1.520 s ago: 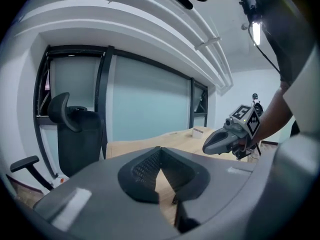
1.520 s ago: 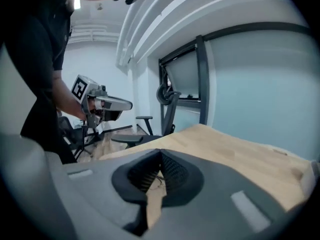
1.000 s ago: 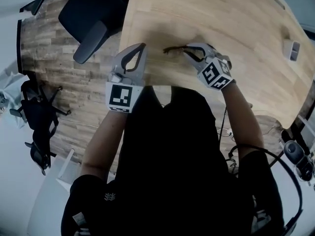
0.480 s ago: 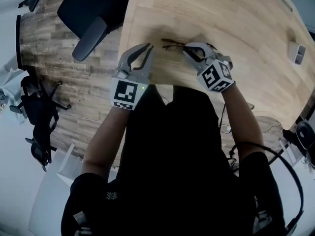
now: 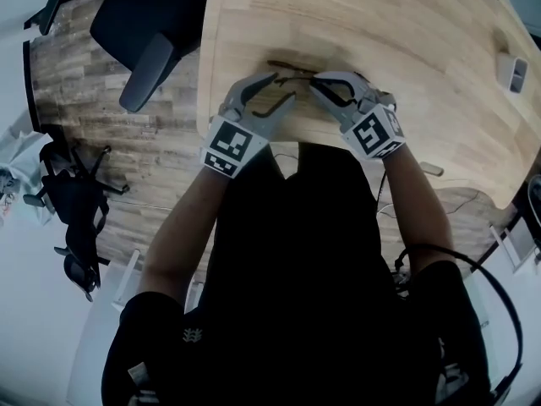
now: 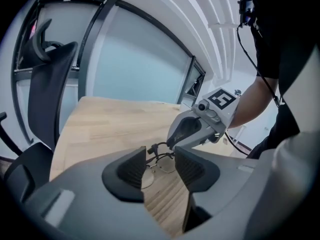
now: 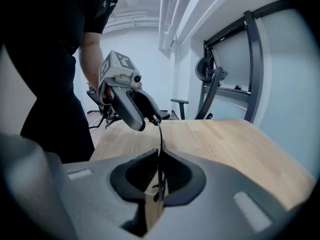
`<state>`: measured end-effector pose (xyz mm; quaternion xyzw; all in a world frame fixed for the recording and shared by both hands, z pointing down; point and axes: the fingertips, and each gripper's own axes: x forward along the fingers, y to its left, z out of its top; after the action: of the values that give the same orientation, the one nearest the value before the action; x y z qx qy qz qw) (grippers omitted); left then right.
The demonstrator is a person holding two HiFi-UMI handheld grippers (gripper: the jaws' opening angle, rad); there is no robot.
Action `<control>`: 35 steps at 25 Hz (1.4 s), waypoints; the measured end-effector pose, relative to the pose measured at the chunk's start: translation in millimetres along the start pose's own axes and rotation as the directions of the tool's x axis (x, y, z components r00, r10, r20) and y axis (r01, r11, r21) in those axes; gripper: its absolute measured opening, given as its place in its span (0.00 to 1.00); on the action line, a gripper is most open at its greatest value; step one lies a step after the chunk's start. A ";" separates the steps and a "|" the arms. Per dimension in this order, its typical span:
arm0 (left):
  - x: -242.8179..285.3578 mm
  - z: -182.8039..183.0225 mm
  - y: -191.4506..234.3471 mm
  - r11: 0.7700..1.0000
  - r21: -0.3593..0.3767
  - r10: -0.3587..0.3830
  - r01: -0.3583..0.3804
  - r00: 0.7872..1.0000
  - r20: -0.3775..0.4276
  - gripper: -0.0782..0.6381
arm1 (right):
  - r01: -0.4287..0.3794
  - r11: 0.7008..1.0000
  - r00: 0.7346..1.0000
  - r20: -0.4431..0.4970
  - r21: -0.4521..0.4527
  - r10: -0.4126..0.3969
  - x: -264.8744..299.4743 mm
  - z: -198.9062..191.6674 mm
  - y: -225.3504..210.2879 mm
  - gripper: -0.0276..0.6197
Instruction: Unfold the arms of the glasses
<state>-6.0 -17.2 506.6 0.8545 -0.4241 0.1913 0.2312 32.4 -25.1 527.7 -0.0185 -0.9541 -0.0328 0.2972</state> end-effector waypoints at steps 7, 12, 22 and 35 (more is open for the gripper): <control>1.8 15.3 -32.2 0.995 0.026 -0.092 0.092 0.996 0.007 0.35 | 0.050 0.998 0.998 0.035 0.038 -0.051 -8.2 -1.9 6.9 0.09; -0.1 19.2 -56.6 0.986 0.071 -0.148 0.148 0.989 -0.010 0.35 | 0.079 0.995 0.997 0.015 0.058 -0.080 -22.9 -4.4 15.0 0.12; 3.4 28.9 -95.9 0.960 0.155 -0.232 0.233 0.972 -0.025 0.35 | 0.174 0.978 0.985 -0.025 0.117 -0.173 -45.2 -30.1 24.8 0.13; 11.8 39.1 -146.8 0.913 0.214 -0.349 0.347 0.937 -0.031 0.35 | 0.236 0.958 0.972 -0.024 0.164 -0.235 -57.0 -39.2 27.2 0.14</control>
<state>125.2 31.8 446.5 0.9370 -0.2426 0.1888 0.1657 102.9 -1.8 528.9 0.1200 -0.9483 0.0113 0.2937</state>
